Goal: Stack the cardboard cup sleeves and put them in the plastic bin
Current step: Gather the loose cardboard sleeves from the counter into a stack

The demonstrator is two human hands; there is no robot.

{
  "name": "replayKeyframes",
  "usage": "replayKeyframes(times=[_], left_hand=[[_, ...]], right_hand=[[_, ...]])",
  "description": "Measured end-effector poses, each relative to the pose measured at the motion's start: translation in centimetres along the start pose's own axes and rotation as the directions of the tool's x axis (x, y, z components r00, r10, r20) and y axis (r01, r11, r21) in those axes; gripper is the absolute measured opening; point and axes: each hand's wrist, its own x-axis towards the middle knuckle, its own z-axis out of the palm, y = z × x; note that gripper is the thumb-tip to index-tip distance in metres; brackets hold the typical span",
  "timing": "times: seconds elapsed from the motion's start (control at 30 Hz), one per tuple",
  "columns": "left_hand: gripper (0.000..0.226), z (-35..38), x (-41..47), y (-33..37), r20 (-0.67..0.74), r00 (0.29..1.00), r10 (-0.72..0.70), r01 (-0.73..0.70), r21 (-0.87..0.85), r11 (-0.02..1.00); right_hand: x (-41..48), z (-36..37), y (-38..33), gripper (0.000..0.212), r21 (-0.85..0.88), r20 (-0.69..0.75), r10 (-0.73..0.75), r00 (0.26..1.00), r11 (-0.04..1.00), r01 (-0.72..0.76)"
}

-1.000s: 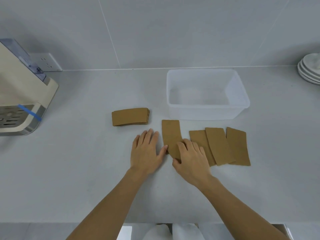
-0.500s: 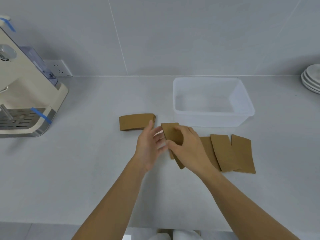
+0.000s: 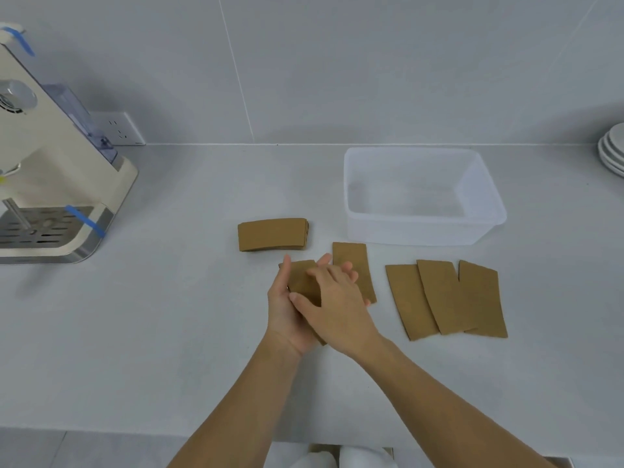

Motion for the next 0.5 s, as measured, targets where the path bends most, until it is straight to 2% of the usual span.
replayKeyframes(times=[0.13,0.23,0.3,0.37,0.5], left_hand=[[0.073,-0.8,0.0,0.7,-0.095,0.995,-0.024,0.025,0.009,1.0],[0.066,-1.1,-0.3,1.2,-0.166,0.986,0.004,-0.002,0.016,1.0],[0.067,-1.5,-0.4,1.5,-0.158,0.987,0.018,-0.021,-0.021,1.0],[0.069,-2.0,-0.4,2.0,-0.139,0.99,0.038,-0.048,-0.069,0.996],[0.069,-3.1,-0.4,2.8,-0.135,0.987,0.086,-0.1,-0.101,0.99]], right_hand=[[0.7,-0.7,0.2,0.054,-0.008,0.168,0.042,0.985,0.999,-0.041],[1.7,-2.0,0.5,0.051,0.1,0.217,0.097,0.971,0.988,-0.121],[2.5,-2.7,1.0,0.043,0.121,0.159,0.14,0.977,0.98,-0.16],[3.2,-3.1,1.9,0.035,0.014,0.06,0.169,0.984,0.985,-0.17],[4.0,-2.4,3.6,0.06,-0.235,-0.123,0.22,0.968,0.941,-0.244]])
